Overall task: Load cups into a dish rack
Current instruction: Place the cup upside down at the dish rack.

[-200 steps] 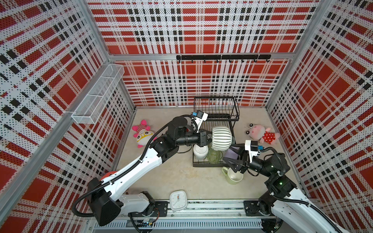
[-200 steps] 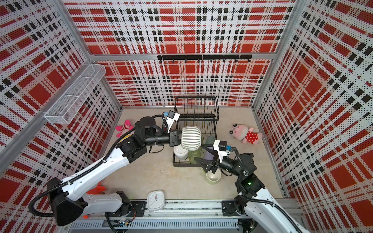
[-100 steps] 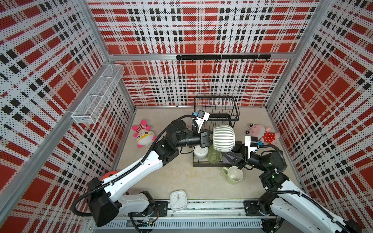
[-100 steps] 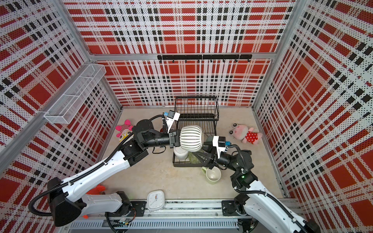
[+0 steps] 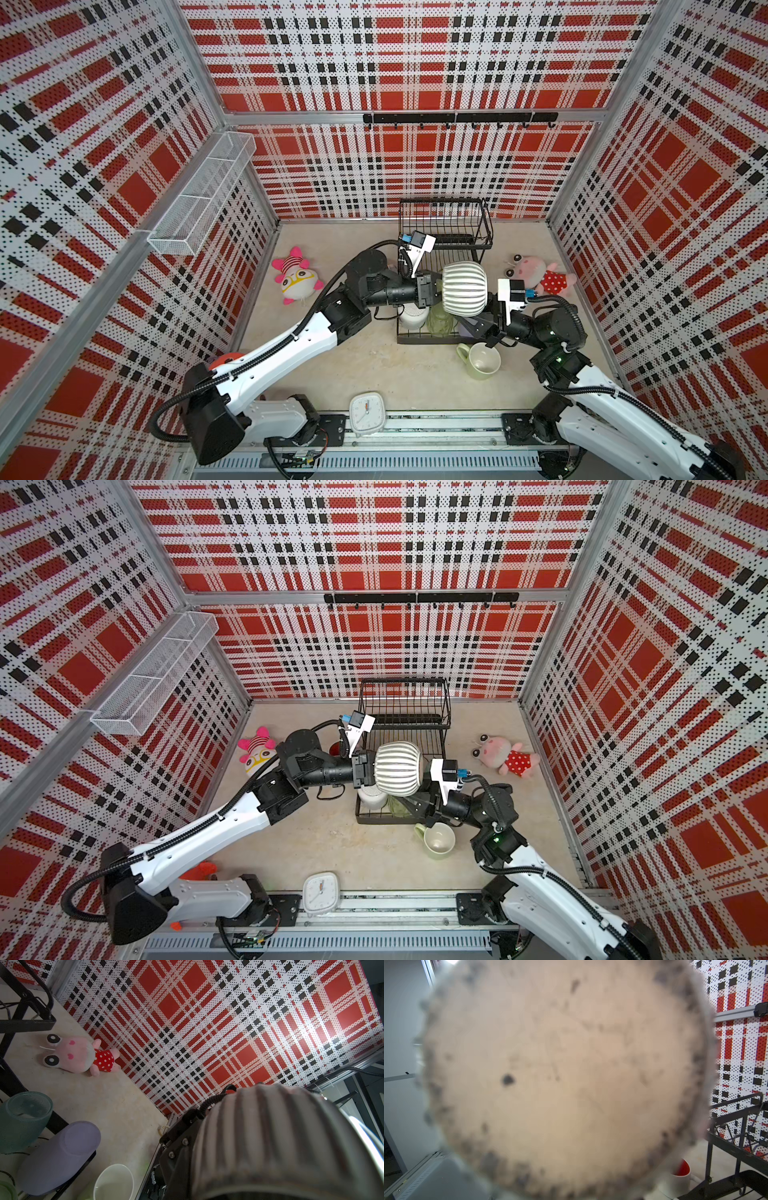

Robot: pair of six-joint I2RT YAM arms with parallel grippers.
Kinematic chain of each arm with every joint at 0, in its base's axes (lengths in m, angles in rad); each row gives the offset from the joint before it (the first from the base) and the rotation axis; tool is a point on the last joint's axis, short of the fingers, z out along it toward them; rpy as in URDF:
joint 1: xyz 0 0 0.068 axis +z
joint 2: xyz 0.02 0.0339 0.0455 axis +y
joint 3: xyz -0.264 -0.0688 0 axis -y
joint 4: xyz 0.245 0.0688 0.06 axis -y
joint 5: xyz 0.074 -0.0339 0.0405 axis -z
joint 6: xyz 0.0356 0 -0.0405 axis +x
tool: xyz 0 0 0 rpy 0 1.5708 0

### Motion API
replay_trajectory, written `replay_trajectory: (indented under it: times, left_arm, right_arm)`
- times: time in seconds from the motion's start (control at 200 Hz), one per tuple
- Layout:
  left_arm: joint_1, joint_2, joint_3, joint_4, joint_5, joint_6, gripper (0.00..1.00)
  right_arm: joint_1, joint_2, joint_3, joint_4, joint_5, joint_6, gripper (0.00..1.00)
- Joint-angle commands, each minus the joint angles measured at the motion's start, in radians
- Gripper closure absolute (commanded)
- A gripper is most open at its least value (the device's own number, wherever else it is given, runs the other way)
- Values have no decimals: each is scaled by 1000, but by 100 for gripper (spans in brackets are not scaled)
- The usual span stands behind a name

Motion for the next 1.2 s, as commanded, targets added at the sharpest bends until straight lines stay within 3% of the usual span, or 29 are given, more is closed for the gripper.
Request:
replay_trajectory:
  times: [0.0,0.261,0.521,0.571,0.646,0.762,0.822,1.193]
  left_arm:
    - [-18,9,9,76,2,-8,100]
    - [-22,11,-2,64,7,2,100]
    - [34,-23,-91,199,40,-71,100]
    - [57,-33,-105,198,26,-72,90]
    - [90,-42,-126,187,10,-72,87]
    - [116,-41,-151,198,17,-75,45]
    - [133,-39,-162,198,20,-75,34]
    - [275,-90,-309,251,-2,-110,20]
  right_arm:
    - [16,9,49,-25,-27,-32,68]
    - [17,40,81,-55,-74,-47,100]
    - [17,60,109,-124,-67,-74,100]
    - [17,80,143,-198,-69,-92,100]
    - [17,122,195,-309,-77,-144,100]
    - [17,178,229,-374,-77,-193,100]
    - [17,196,231,-378,-71,-209,100]
    - [-1,227,274,-526,94,-301,100]
